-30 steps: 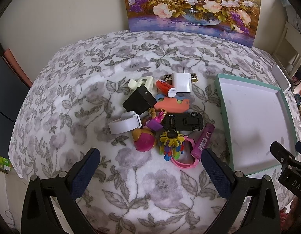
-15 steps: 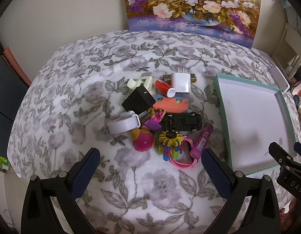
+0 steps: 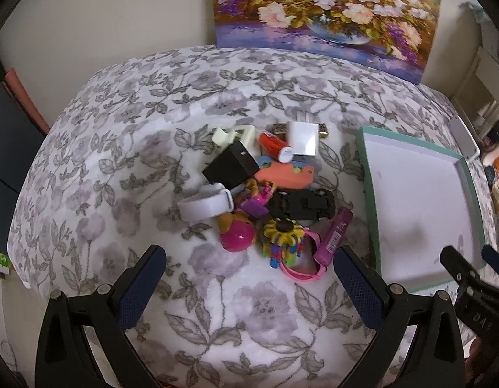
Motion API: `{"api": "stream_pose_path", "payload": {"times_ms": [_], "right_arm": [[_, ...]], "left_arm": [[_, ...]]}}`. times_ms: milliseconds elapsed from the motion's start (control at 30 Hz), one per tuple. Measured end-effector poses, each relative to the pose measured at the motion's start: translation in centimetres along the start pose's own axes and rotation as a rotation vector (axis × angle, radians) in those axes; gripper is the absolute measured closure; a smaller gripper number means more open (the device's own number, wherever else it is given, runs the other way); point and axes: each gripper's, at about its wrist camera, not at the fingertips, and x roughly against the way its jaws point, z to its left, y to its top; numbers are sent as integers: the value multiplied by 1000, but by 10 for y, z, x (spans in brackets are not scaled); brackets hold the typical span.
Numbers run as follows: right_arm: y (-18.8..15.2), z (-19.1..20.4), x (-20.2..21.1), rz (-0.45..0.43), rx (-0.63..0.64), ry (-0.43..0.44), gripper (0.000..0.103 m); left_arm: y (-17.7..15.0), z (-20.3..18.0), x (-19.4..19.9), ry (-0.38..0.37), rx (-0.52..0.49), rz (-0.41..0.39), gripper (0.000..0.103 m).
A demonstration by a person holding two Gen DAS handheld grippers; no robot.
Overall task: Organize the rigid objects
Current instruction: 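Move the left tool to the white watch band while the right tool approaches the yellow-black gear toy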
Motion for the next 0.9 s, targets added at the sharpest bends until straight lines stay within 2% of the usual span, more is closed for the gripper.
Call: {"api": "stream_pose_path", "payload": {"times_ms": [133, 300, 467, 667, 900], "right_arm": [[7, 11, 2, -8, 18, 35, 0], [22, 35, 6, -15, 44, 104, 0], [32, 62, -5, 24, 87, 162, 0], [33, 88, -26, 98, 101, 217, 0], [27, 119, -40, 138, 129, 282, 0]], "left_arm": [[14, 11, 4, 0, 55, -2, 0], [33, 26, -2, -4, 143, 32, 0], [43, 33, -18, -8, 197, 64, 0], [43, 55, -43, 30, 250, 107, 0], [38, 84, -61, 17, 327, 142, 0]]}}
